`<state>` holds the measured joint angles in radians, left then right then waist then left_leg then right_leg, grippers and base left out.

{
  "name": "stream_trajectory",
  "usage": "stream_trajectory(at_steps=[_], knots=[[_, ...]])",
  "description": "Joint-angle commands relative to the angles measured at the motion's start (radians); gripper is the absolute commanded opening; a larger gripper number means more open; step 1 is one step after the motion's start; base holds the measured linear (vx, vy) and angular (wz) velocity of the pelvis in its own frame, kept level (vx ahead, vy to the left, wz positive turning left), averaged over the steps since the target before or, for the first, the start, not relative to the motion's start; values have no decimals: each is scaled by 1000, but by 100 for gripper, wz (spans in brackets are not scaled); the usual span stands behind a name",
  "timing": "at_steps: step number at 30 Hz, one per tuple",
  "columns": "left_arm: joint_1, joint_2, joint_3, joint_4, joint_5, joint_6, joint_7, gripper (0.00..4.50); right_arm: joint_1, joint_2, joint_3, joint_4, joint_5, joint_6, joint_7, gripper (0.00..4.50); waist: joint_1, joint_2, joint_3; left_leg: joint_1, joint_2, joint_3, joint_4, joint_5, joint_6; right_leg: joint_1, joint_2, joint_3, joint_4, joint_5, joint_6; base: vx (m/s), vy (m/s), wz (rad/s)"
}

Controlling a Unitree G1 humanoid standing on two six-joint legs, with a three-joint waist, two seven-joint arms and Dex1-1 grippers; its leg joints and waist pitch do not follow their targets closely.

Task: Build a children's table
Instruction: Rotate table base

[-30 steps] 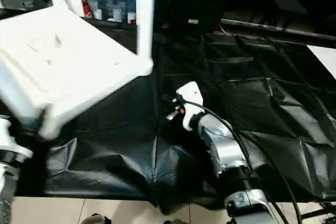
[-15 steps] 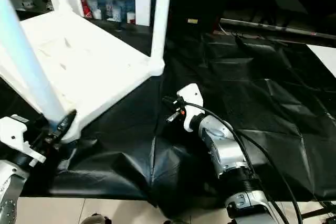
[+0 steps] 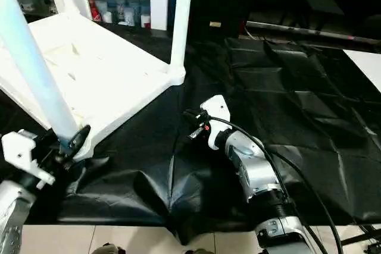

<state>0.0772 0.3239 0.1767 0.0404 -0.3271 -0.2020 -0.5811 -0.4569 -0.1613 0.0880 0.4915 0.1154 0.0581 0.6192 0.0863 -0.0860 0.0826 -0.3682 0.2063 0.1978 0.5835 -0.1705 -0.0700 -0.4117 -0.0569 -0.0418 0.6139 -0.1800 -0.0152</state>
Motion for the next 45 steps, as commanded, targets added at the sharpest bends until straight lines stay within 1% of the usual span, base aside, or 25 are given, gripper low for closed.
stream_trajectory(at_steps=[1, 2, 5, 8, 9, 11, 13, 16, 18, 19, 21, 22, 25, 26, 27, 30, 31, 33, 34, 36, 41, 42, 43, 44, 45], knots=[[12, -4, -18, -33, -23, 1, -25, 295, 15, -11, -1, -7, 1, -8, 5, 0, -4, 25, -63, 22, 31, -14, -73, -281, -19, 34, -64, 46, -70, -192, -155, 0, 0, 0], [12, -4, -18, -33, -23, 1, -25, 313, 15, -11, -1, -7, 1, -8, 5, 0, -3, 24, -63, 23, 31, -14, -73, -281, -19, 34, -64, 46, -69, -192, -156, 0, 0, 0], [20, -4, -4, -39, -32, -13, -29, 319, 14, -12, -3, -8, 1, -6, 8, 0, -4, 23, -59, 22, 32, -15, -75, -307, -22, 34, -66, 46, -74, -245, -144, 0, 0, 0], [28, -10, 18, -53, -47, -24, -21, 350, 16, -12, -3, -10, 2, -5, 9, 0, -5, 22, -57, 24, 33, -17, -77, -330, -28, 31, -66, 47, -79, -286, -131, 0, 0, 0], [31, -11, 22, -57, -57, -24, -22, 361, 17, -12, -3, -11, 2, -5, 9, 0, -5, 21, -58, 23, 32, -18, -77, -327, -29, 32, -66, 47, -77, -280, -132, 0, 0, 0], [42, -13, 28, -72, -73, -31, -31, 361, 21, -10, -2, -14, 3, -4, 9, 0, -3, 21, -58, 23, 32, -17, -76, -322, -28, 32, -66, 47, -76, -271, -134, 0, 0, 0], [50, -16, 31, -83, -82, -38, -35, 389, 23, -7, -1, -16, 4, -4, 8, 0, -3, 21, -59, 22, 32, -16, -75, -318, -25, 32, -65, 47, -76, -261, -135, 0, 0, 0], [45, -12, 38, -103, -112, -34, -48, 406, 22, -1, -5, -17, 8, -5, 5, 0, -3, 22, -58, 22, 31, -16, -76, -318, -25, 32, -64, 46, -75, -260, -137, 0, 0, 0], [45, -6, 39, -121, -128, -26, -58, 427, 23, 6, -14, -21, 19, -5, 2, 0, -4, 24, -58, 22, 32, -17, -77, -326, -28, 32, -64, 46, -76, -266, -136, 0, 0, 0], [47, -5, 43, -130, -136, -24, -61, 435, 26, 8, -17, -26, 24, -6, 1, 0, -4, 27, -58, 23, 32, -18, -77, -330, -29, 32, -64, 46, -76, -267, -135, 0, 0, 0], [48, -4, 55, -139, -143, -33, -56, 442, 30, 12, -24, -35, 34, -5, 1, 0, -4, 26, -59, 23, 32, -17, -77, -329, -31, 32, -63, 46, -75, -256, -135, 0, 0, 0], [49, -6, 71, -153, -154, -40, -46, 446, 34, 15, -30, -43, 42, -5, 2, 0, -3, 30, -60, 24, 32, -17, -76, -326, -32, 33, -63, 46, -73, -244, -137, 0, 0, 0], [51, -11, 99, -183, -174, -44, -21, 446, 39, 18, -38, -48, 51, -5, 1, 0, -4, 29, -60, 23, 31, -17, -76, -326, -34, 35, -61, 45, -71, -224, -144, 0, 0, 0], [50, -15, 111, -191, -173, -51, -8, 446, 39, 19, -39, -48, 51, -4, -1, 0, -3, 31, -60, 24, 32, -17, -76, -328, -34, 35, -61, 45, -71, -227, -144, 0, 0, 0], [50, -15, 111, -191, -173, -51, -8, 446, 39, 19, -39, -48, 51, -4, -1, 0, -4, 29, -60, 23, 31, -16, -76, -331, -34, 34, -60, 45, -72, -229, -143, 0, 0, 0], [49, -40, 158, -210, -202, -58, 41, 446, 41, 24, -40, -44, 54, -5, -6, 0, -3, 30, -58, 23, 31, -17, -77, -342, -36, 33, -62, 45, -74, -256, -137, 0, 0, 0], [47, -51, 180, -207, -226, -58, 61, 446, 39, 27, -38, -43, 53, -6, -8, 0, -3, 30, -58, 22, 31, -18, -77, -345, -38, 34, -62, 45, -74, -261, -135, 0, 0, 0], [53, -53, 193, -202, -250, -46, 63, 446, 36, 29, -36, -40, 54, -5, -11, 0, -6, 28, -58, 21, 28, -19, -76, -350, -39, 34, -62, 45, -75, -277, -131, 0, 0, 0], [68, -47, 197, -200, -260, -35, 50, 446, 32, 29, -34, -36, 56, -6, -11, 0, -8, 28, -57, 21, 29, -19, -76, -351, -38, 34, -62, 45, -76, -279, -129, 0, 0, 0], [80, -43, 200, -200, -245, -40, 48, 446, 31, 29, -34, -35, 56, -6, -11, 0, -10, 24, -56, 21, 29, -19, -76, -350, -32, 32, -61, 45, -77, -289, -123, 0, 0, 0], [97, -38, 175, -232, -264, 4, 27, 446, 29, 28, -36, -28, 53, -9, -10, 0, -11, 27, -53, 23, 31, -19, -78, -355, -34, 28, -59, 45, -77, -286, -123, 0, 0, 0], [87, -29, 152, -242, -247, 30, 31, 446, 27, 28, -35, -24, 49, -10, -13, 0, -11, 27, -53, 24, 31, -18, -77, -358, -35, 28, -59, 46, -77, -287, -123, 0, 0, 0], [81, -28, 151, -240, -238, 29, 37, 446, 26, 28, -35, -24, 49, -10, -13, 0, -9, 28, -53, 26, 31, -18, -78, -363, -35, 26, -58, 46, -77, -289, -123, 0, 0, 0], [61, -26, 162, -221, -203, 17, 71, 446, 26, 28, -35, -23, 47, -9, -15, 0, -8, 31, -52, 26, 30, -18, -79, -368, -35, 26, -57, 46, -79, -293, -119, 0, 0, 0], [57, -26, 166, -215, -196, 14, 81, 446, 26, 28, -35, -24, 48, -9, -16, 0, -6, 30, -52, 27, 30, -19, -78, -369, -37, 27, -59, 46, -79, -296, -114, 0, 0, 0]])
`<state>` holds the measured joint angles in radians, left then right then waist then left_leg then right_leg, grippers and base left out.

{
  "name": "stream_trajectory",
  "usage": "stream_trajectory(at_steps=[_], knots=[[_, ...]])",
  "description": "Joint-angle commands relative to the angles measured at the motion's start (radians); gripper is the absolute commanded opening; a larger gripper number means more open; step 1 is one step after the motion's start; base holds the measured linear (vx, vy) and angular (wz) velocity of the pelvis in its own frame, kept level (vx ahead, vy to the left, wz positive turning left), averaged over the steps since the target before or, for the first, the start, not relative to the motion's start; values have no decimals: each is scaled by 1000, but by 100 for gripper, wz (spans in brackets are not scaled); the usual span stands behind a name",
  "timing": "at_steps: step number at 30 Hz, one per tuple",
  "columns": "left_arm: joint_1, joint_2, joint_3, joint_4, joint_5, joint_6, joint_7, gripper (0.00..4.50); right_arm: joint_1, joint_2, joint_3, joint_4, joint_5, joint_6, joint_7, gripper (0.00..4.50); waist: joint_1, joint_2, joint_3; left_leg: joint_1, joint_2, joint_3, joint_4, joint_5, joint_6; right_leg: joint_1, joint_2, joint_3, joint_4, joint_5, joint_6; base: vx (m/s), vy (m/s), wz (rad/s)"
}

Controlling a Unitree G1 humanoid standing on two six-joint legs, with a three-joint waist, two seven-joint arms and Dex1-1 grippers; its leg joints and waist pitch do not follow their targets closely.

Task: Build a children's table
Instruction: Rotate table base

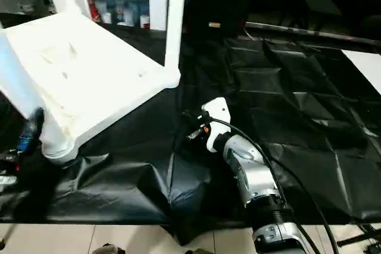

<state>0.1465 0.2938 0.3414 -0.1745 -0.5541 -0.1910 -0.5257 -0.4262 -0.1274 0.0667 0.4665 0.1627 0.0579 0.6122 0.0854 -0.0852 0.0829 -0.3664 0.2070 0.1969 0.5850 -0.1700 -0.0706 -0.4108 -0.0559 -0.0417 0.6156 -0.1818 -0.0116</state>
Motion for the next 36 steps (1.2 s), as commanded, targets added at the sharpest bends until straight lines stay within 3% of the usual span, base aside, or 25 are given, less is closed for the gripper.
stream_trajectory(at_steps=[1, 6, 9, 14, 16, 22, 26, 29, 32, 34, 36], knots=[[-17, 4, 7, 6, 40, -1, 36, 446, -5, -6, -13, 1, 0, -9, -9, 0, -5, 30, -53, 23, 30, -19, -80, -369, -38, 27, -60, 46, -80, -292, -117, 0, 0, 0], [-40, 10, 115, 86, 116, -76, 150, 446, 5, -12, -15, -6, 2, -9, -7, 0, -7, 25, -54, 19, 27, -21, -80, -348, -34, 34, -62, 45, -80, -283, -107, 0, 0, 0], [-32, 12, 199, 103, 120, -108, 217, 446, 13, -11, -12, -9, 0, -9, -8, 0, -16, 25, -52, 19, 27, -21, -78, -356, -31, 31, -62, 44, -81, -305, -112, 0, 0, 0], [-21, -1, 261, 125, 160, -143, 297, 446, 1, -2, -11, -4, 3, -8, -8, 0, -22, 23, -50, 20, 29, -23, -79, -370, -21, 26, -62, 43, -83, -314, -115, 0, 0, 0], [-14, 1, 256, 125, 172, -146, 291, 446, -8, -3, -12, 6, 5, -10, -6, 0, -22, 15, -48, 19, 30, -23, -80, -370, -17, 25, -63, 44, -85, -321, -112, 0, 0, 0], [1, -10, 256, 129, 211, -154, 316, 446, -8, -2, -15, 7, 7, -10, -9, 0, -21, 18, -48, 19, 31, -23, -81, -372, -18, 23, -64, 45, -85, -319, -110, 0, 0, 0], [18, -24, 266, 118, 177, -162, 309, 446, 6, -1, -18, -12, 12, -3, -11, 0, -21, 18, -47, 19, 29, -23, -80, -383, -22, 23, -65, 45, -88, -337, -108, 0, 0, 0], [54, -29, 313, 108, 200, -184, 350, 446, 36, 2, -21, -36, 16, 0, -14, 0, -21, 19, -47, 15, 30, -24, -82, -379, -17, 25, -64, 45, -86, -315, -109, 0, 0, 0], [64, -37, 323, 93, 182, -191, 346, 446, 47, 3, -23, -44, 20, 0, -15, 0, -23, 18, -45, 15, 29, -23, -82, -381, -10, 24, -63, 44, -88, -320, -109, 0, 0, 0], [104, -62, 288, 21, 118, -162, 303, 446, 57, 10, -27, -51, 28, -5, -16, 0, -21, 15, -44, 15, 31, -25, -82, -395, -12, 23, -67, 44, -89, -351, -111, 0, 0, 0], [124, -77, 262, -11, 115, -159, 292, 446, 44, 23, -37, -41, 39, -14, -24, 0, -19, 18, -43, 18, 34, -24, -83, -412, -16, 17, -64, 45, -91, -359, -112, 0, 0, 0]])
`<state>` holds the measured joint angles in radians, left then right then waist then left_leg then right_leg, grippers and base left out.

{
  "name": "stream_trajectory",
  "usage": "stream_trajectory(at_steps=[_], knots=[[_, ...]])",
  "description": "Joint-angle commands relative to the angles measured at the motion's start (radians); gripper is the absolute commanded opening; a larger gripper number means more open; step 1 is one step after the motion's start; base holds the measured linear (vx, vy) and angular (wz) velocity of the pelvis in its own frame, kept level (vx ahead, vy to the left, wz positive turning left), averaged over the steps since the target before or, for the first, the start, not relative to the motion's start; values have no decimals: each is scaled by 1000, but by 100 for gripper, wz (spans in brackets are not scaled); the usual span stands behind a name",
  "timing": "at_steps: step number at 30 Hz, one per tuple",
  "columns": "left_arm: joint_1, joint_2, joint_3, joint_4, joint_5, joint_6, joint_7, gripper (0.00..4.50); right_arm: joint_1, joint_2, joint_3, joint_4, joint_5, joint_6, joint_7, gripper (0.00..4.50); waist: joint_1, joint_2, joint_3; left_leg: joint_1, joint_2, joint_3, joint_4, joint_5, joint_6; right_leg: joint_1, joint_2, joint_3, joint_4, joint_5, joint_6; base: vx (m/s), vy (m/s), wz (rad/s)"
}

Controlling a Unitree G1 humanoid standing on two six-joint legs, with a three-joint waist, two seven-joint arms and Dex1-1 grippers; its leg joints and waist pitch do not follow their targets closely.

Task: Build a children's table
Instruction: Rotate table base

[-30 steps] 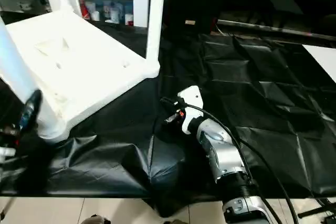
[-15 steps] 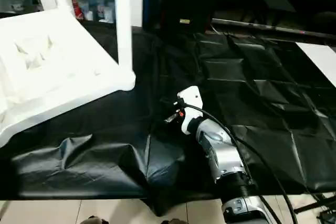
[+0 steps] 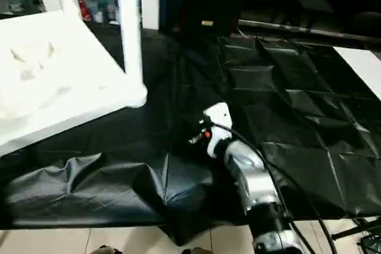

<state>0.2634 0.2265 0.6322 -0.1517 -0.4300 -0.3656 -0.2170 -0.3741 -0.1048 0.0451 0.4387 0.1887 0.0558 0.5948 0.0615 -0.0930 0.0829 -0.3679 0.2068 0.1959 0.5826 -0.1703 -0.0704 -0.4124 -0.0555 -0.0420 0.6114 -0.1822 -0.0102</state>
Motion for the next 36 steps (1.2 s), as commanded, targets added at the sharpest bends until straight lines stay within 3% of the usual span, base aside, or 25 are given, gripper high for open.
stream_trajectory(at_steps=[1, 4, 5, 6, 8, 10, 11, 12, 14, 15, 16, 17, 18, 19, 20, 21, 22, 23, 25, 26, 29, 32, 33, 34, 36], knots=[[26, -22, -58, -66, -11, 17, -27, 446, -37, 15, -26, 10, 20, -32, -15, 0, 6, 21, -40, 19, 34, -24, -83, -427, -16, 18, -64, 44, -90, -375, -107, 0, 0, 0], [43, -24, -91, -95, -11, 16, -46, 450, -79, 29, -36, 47, 35, -44, -6, 29, 6, 22, -37, 21, 32, -27, -83, -458, -22, 12, -68, 44, -94, -435, -91, 0, 0, 0], [61, -18, -107, -108, -3, 10, -65, 450, -133, 37, -33, 107, 19, -72, -17, 29, 9, 12, -34, 22, 33, -26, -83, -457, -23, 10, -68, 44, -98, -453, -79, 0, 0, 0], [70, -15, -109, -112, 1, 8, -74, 450, -166, 44, -31, 141, 14, -83, -14, 39, 7, 17, -33, 20, 31, -29, -84, -455, -27, 11, -69, 44, -94, -453, -80, 0, 0, 0], [97, -6, -98, -122, 3, 13, -88, 450, -251, 63, -27, 230, -3, -114, -29, 60, 5, 6, -28, 18, 31, -27, -85, -445, -25, 9, -67, 44, -94, -434, -77, 0, 0, 0], [122, 6, -93, -130, 13, 24, -97, 450, -318, 78, -37, 308, -12, -145, -62, 76, -1, 10, -31, 11, 30, -30, -85, -430, -26, 14, -69, 43, -84, -409, -91, 0, 0, 0], [135, 11, -93, -137, 14, 34, -101, 450, -349, 86, -44, 344, -14, -158, -79, 83, 1, 9, -28, 17, 33, -26, -85, -414, -23, 7, -67, 45, -82, -369, -98, 0, 0, 0], [153, 19, -97, -148, 8, 50, -110, 450, -381, 95, -53, 381, -11, -167, -91, 92, -2, -9, -22, 14, 31, -24, -85, -400, -16, 9, -64, 44, -83, -348, -99, 0, 0, 0], [195, 50, -125, -176, -1, 93, -153, 450, -450, 112, -66, 464, -4, -180, -98, 113, 3, 4, -17, 22, 33, -21, -88, -387, -15, 6, -59, 44, -76, -283, -114, 0, 0, 0], [217, 67, -142, -198, -11, 115, -176, 450, -486, 121, -72, 509, 0, -186, -98, 119, 2, -2, -3, 20, 32, -21, -91, -390, -15, 2, -55, 44, -69, -258, -124, 0, 0, 0], [231, 79, -154, -214, -18, 130, -193, 450, -513, 126, -76, 542, 1, -191, -98, 127, 5, -1, -5, 23, 33, -22, -93, -391, -13, 6, -56, 42, -70, -251, -125, 0, 0, 0], [248, 90, -163, -235, -23, 144, -207, 450, -542, 132, -83, 577, 5, -197, -99, 127, 6, -10, 12, 24, 35, -19, -94, -388, -13, -2, -55, 43, -72, -231, -125, 0, 0, 0], [267, 103, -168, -262, -24, 162, -216, 450, -573, 141, -84, 611, 6, -200, -87, 140, 8, -8, 12, 24, 35, -19, -94, -397, -15, 0, -55, 44, -68, -237, -130, 0, 0, 0], [282, 112, -169, -281, -24, 170, -220, 450, -595, 146, -85, 639, 5, -208, -77, 151, 10, -13, 27, 21, 36, -21, -98, -418, -19, -1, -60, 45, -70, -267, -128, 0, 0, 0], [300, 115, -169, -302, -28, 176, -223, 450, -615, 151, -87, 663, 4, -212, -75, 158, 13, -10, 28, 24, 35, -22, -97, -420, -26, 1, -62, 46, -72, -274, -125, 0, 0, 0], [324, 118, -169, -332, -33, 186, -223, 450, -640, 157, -90, 696, -3, -224, -78, 164, 13, -26, 46, 21, 37, -20, -99, -418, -24, -5, -63, 47, -76, -279, -120, 0, 0, 0], [381, 116, -172, -391, -41, 204, -227, 450, -681, 165, -103, 744, -7, -244, -87, 183, 15, -32, 62, 18, 38, -22, -101, -409, -31, -3, -69, 49, -72, -284, -123, 0, 0, 0], [399, 116, -173, -409, -43, 210, -229, 450, -694, 167, -106, 760, -10, -254, -92, 183, 16, -27, 63, 20, 38, -23, -100, -406, -33, -3, -68, 49, -70, -279, -124, 0, 0, 0], [415, 114, -173, -424, -44, 214, -230, 450, -703, 168, -110, 771, -11, -261, -95, 197, 15, -28, 67, 23, 36, -19, -95, -355, -33, -3, -65, 49, -67, -217, -122, 0, 0, 0], [429, 111, -174, -439, -43, 216, -229, 450, -711, 169, -113, 778, -10, -265, -98, 202, 16, -42, 82, 16, 35, -16, -94, -310, -22, -2, -65, 52, -63, -176, -116, 0, 0, 0], [489, 93, -177, -500, -38, 228, -223, 450, -743, 172, -123, 802, -6, -271, -97, 235, 14, -46, 105, 17, 38, -16, -95, -291, -26, -4, -69, 51, -62, -175, -118, 0, 0, 0], [548, 71, -194, -544, -20, 232, -222, 450, -765, 174, -123, 825, -10, -275, -57, 246, 9, -67, 129, 20, 39, -14, -95, -281, -24, -6, -73, 53, -67, -190, -106, 0, 0, 0], [561, 66, -198, -555, -20, 233, -222, 450, -769, 174, -121, 828, -12, -276, -45, 271, 8, -62, 134, 21, 40, -16, -95, -269, -26, -5, -76, 54, -64, -187, -105, 0, 0, 0], [574, 61, -201, -565, -15, 235, -218, 450, -775, 176, -126, 835, -9, -280, -27, 278, 1, -81, 144, 23, 39, -11, -91, -231, -20, -8, -74, 54, -64, -150, -106, 0, 0, 0], [575, 61, -201, -566, -14, 235, -217, 450, -776, 176, -127, 837, -9, -280, -24, 286, 2, -74, 147, 25, 38, -12, -89, -205, -15, -5, -76, 54, -59, -128, -110, 0, 0, 0]])
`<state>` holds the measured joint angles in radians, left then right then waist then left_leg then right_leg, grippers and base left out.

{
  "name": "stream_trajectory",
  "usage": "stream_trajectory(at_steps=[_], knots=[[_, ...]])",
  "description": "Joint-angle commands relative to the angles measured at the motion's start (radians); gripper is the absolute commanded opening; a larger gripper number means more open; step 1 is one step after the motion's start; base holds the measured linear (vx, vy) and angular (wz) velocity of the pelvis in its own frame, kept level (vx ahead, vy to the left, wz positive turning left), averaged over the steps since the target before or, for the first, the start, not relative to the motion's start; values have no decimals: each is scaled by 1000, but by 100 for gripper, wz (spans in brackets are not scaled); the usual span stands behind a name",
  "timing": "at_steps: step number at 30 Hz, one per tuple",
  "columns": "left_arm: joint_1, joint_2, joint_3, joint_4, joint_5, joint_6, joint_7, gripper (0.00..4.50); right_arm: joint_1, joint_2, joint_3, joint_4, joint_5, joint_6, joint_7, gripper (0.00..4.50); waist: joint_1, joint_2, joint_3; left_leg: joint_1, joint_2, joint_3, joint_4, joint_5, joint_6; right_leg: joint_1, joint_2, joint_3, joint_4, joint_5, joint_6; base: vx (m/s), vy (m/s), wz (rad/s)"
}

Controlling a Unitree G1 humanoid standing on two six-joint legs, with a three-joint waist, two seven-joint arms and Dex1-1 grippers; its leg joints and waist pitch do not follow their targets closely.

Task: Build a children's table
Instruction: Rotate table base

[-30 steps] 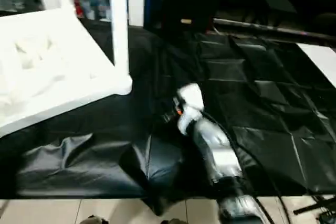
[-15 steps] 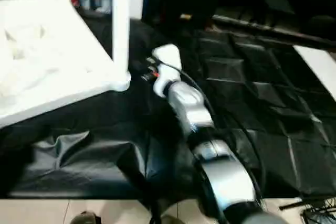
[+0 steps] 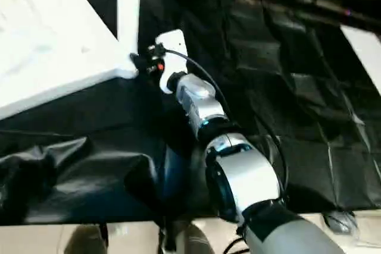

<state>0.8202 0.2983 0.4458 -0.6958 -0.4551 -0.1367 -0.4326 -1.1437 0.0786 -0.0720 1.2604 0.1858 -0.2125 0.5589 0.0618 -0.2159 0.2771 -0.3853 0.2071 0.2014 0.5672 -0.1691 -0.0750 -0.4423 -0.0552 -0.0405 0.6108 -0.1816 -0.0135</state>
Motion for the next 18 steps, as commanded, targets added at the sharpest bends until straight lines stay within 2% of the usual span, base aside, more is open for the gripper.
stream_trajectory(at_steps=[1, 2, 3, 4, 5, 6, 7, 8, 9, 10, 13, 17, 18], knots=[[25, -13, -15, -27, 14, 8, 0, 450, -10, -6, -15, 21, -5, -15, 21, 312, 0, 47, -43, 47, 38, -16, -69, -140, -2, 24, -75, 51, -49, -44, -116, 0, 0, 0], [22, -13, -21, -40, 23, 18, 10, 450, -17, -7, -23, 27, -5, -21, 30, 312, -4, 31, -43, 46, 37, -14, -66, -114, 4, 28, -73, 50, -48, -20, -119, 0, 0, 0], [22, -13, -21, -40, 23, 18, 10, 450, -17, -7, -23, 27, -5, -21, 30, 312, -4, 36, -37, 45, 38, -15, -69, -109, 4, 27, -74, 51, -45, -14, -123, 0, 0, 0], [7, -10, -33, -49, 37, 27, 19, 450, -22, -7, -27, 30, -6, -33, 38, 325, -7, 34, -36, 52, 40, -16, -68, -107, 5, 27, -78, 49, -45, -28, -130, 0, 0, 0], [-14, -5, -43, -60, 50, 37, 29, 450, -29, -11, -24, 31, -17, -55, 27, 325, -11, 17, -43, 51, 38, -13, -63, -95, 10, 32, -78, 49, -46, -24, -133, 0, 0, 0], [-20, -4, -46, -63, 53, 40, 32, 450, -31, -12, -23, 32, -20, -62, 24, 338, -10, 27, -35, 54, 39, -13, -66, -99, 2, 27, -79, 49, -46, -38, -130, 0, 0, 0], [-30, -1, -51, -68, 60, 44, 35, 450, -35, -13, -21, 33, -25, -72, 18, 348, -10, 26, -35, 55, 38, -13, -63, -84, 0, 27, -80, 49, -44, -25, -132, 0, 0, 0], [-38, 4, -57, -68, 70, 45, 33, 450, -40, -13, -22, 34, -27, -79, 10, 362, -11, 19, -38, 54, 37, -14, -61, -57, 2, 31, -79, 48, -40, -6, -136, 0, 0, 0], [-41, 5, -64, -63, 84, 43, 30, 450, -49, -13, -27, 37, -24, -79, 7, 362, -12, 15, -49, 56, 35, -13, -59, -47, 5, 36, -79, 48, -39, 1, -140, 0, 0, 0], [-39, 0, -70, -54, 94, 35, 28, 450, -55, -11, -31, 40, -21, -75, 18, 362, -12, 22, -57, 58, 35, -14, -56, -30, 7, 39, -80, 48, -35, 18, -146, 0, 0, 0], [-40, -1, -74, -34, 107, 28, 25, 450, -63, -6, -30, 45, -20, -65, 62, 362, -15, 19, -56, 57, 34, -12, -54, -8, 13, 39, -78, 47, -32, 55, -158, 0, 0, 0], [-46, 17, -62, -24, 120, 41, 22, 450, -74, 6, -30, 51, -22, -65, 127, 362, -14, 19, -55, 57, 36, -14, -54, -23, 29, 40, -80, 48, -31, 58, -172, 0, 0, 0], [-43, 25, -49, -35, 110, 51, 22, 450, -82, 12, -39, 52, -13, -65, 147, 362, -9, 19, -47, 55, 36, -17, -55, -26, 31, 39, -82, 47, -32, 54, -173, 0, 0, 0]])
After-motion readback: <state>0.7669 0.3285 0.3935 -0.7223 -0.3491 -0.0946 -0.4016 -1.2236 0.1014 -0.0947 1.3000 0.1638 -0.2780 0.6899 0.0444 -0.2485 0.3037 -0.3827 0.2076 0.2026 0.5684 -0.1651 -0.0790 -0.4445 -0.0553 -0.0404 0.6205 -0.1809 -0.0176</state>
